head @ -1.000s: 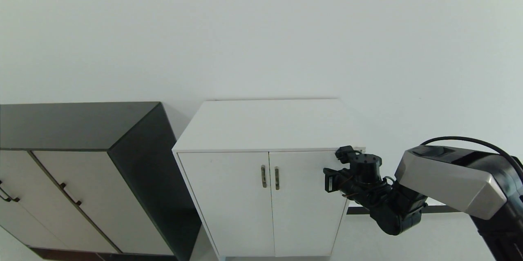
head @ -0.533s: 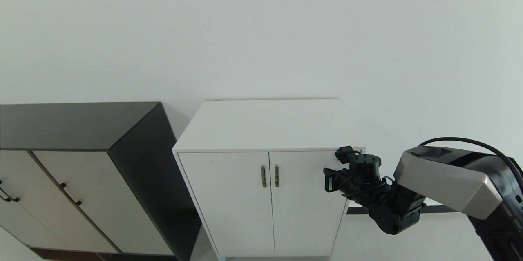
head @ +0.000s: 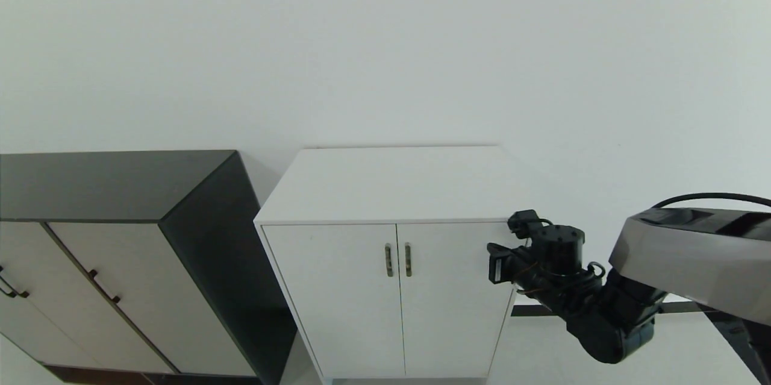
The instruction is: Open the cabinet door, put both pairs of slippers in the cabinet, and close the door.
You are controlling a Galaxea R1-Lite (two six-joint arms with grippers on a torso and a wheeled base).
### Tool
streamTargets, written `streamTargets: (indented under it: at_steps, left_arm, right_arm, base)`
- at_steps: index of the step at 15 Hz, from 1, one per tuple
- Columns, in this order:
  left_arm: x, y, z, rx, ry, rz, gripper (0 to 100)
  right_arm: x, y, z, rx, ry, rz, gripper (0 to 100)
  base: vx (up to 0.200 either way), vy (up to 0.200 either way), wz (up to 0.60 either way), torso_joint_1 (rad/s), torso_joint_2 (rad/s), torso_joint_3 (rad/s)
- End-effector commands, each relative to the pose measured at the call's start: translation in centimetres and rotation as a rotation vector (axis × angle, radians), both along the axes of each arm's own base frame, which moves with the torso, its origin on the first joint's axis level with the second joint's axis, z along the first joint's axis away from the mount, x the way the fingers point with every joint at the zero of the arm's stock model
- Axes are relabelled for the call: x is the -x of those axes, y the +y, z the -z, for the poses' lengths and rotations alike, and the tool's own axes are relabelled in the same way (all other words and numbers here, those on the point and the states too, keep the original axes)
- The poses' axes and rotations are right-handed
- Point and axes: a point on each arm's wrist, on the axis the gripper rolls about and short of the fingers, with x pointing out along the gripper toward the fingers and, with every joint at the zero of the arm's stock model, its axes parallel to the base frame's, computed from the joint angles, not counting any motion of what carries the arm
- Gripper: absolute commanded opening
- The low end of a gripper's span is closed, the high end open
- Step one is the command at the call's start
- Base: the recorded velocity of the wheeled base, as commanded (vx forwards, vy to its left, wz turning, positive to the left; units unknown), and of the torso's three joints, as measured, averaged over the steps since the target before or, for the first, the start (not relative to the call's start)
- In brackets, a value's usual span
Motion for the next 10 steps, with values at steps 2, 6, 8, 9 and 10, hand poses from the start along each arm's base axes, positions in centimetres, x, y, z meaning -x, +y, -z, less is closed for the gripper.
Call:
streamTargets:
  at_steps: [2,6,8,9,10]
  left_arm:
    - [0.0,0.0,0.0,-0.001,0.000,0.000,0]
    - [0.0,0.0,0.0,-0.001,0.000,0.000,0]
    - [0.0,0.0,0.0,-0.001,0.000,0.000,0]
    - [0.0,0.0,0.0,-0.001,0.000,0.000,0]
    - [0.0,0.0,0.0,-0.001,0.000,0.000,0]
  right_arm:
    - [4.7,-2.1,-3.6,0.003,-0.059,0.090,0]
    - [12.0,-6.4,-6.3,0.062,-0.054,0.158,0]
    - [14.9,-8.4,-6.6,0.103,-0.037,0.197,0]
    - [16.3,-9.3,-6.6,0.108,-0.024,0.203,0]
    - [17.3,-10.0,-6.6,0.110,-0.016,0.217,0]
  base:
    - [0.000,0.000,0.00,0.000,0.00,0.000]
    - [0.000,0.000,0.00,0.000,0.00,0.000]
    - [0.000,0.000,0.00,0.000,0.00,0.000]
    - [0.000,0.000,0.00,0.000,0.00,0.000]
    - [0.000,0.000,0.00,0.000,0.00,0.000]
